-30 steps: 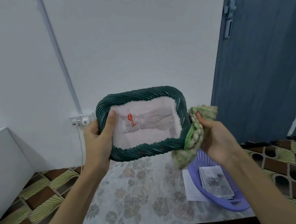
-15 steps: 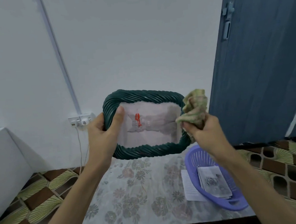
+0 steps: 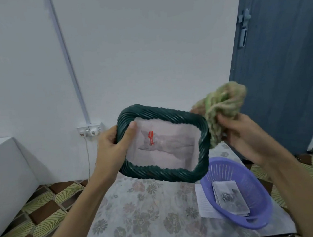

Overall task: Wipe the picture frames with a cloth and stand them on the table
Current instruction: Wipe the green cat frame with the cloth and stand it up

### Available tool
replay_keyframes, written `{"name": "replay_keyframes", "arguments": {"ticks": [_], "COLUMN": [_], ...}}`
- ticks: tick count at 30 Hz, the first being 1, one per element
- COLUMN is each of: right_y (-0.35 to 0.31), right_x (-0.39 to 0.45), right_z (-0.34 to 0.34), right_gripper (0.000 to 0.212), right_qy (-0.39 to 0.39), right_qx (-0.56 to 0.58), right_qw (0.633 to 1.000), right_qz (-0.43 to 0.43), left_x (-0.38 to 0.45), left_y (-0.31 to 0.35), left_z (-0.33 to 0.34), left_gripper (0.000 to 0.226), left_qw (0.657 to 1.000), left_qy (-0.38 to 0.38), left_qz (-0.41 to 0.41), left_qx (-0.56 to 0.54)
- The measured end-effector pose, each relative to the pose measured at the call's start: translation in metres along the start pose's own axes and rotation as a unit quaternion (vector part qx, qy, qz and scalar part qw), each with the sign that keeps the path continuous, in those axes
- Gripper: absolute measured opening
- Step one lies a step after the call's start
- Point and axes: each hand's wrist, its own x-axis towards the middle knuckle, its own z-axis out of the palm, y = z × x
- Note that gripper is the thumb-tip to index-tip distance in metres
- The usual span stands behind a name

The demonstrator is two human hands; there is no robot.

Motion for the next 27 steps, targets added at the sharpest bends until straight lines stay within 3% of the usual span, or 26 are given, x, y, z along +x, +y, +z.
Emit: {"name": "replay_keyframes", "arguments": {"ticks": [1, 3, 4, 7, 11, 13, 16, 19, 21, 22, 24, 27], "right_y": [-0.002, 0.004, 0.006, 0.006, -0.005, -0.018, -0.032, -0.032, -0.027, -0.026, -0.026, -0.028], "right_x": [-0.002, 0.0, 0.002, 0.005, 0.015, 0.015, 0.007, 0.001, 0.003, 0.003, 0.003, 0.007], "right_z": [0.009, 0.016, 0.015, 0.011, -0.003, -0.005, 0.01, 0.04, 0.049, 0.052, 0.055, 0.052], "right_gripper": [0.009, 0.014, 0.012, 0.009, 0.011, 0.014, 0.017, 0.01, 0.018, 0.017, 0.016, 0.021], "right_qy": [0.002, 0.063, 0.089, 0.119, 0.221, 0.188, 0.017, -0.109, -0.103, -0.079, -0.031, 0.02], "right_qx": [-0.08, -0.223, -0.234, -0.121, 0.017, 0.032, -0.095, -0.302, -0.393, -0.392, -0.314, -0.152], "right_qw": [0.997, 0.973, 0.968, 0.985, 0.975, 0.982, 0.995, 0.947, 0.912, 0.913, 0.944, 0.988], "right_qz": [-0.003, -0.018, -0.017, 0.03, 0.023, 0.003, -0.001, -0.001, -0.062, -0.085, -0.094, -0.027], "left_x": [-0.001, -0.001, -0.002, -0.005, -0.002, -0.001, -0.003, -0.005, -0.004, -0.004, -0.004, -0.004], "left_y": [0.001, 0.001, 0.002, 0.005, 0.009, 0.012, 0.019, 0.032, 0.04, 0.042, 0.044, 0.043], "left_z": [0.001, 0.001, 0.001, 0.003, -0.003, -0.009, -0.005, 0.008, 0.011, 0.01, 0.009, 0.009], "left_gripper": [0.082, 0.086, 0.083, 0.074, 0.08, 0.08, 0.072, 0.058, 0.059, 0.06, 0.06, 0.059], "left_qw": [1.0, 0.999, 0.998, 0.998, 0.993, 0.988, 0.977, 0.965, 0.955, 0.954, 0.959, 0.969], "left_qy": [-0.018, -0.048, -0.055, -0.066, -0.101, -0.127, -0.172, -0.191, -0.202, -0.204, -0.206, -0.203], "left_qz": [0.004, 0.005, 0.0, -0.011, -0.001, -0.003, 0.015, 0.068, 0.088, 0.089, 0.077, 0.065], "left_qx": [0.003, 0.01, 0.012, 0.014, 0.061, 0.089, 0.126, 0.169, 0.198, 0.2, 0.177, 0.126]}}
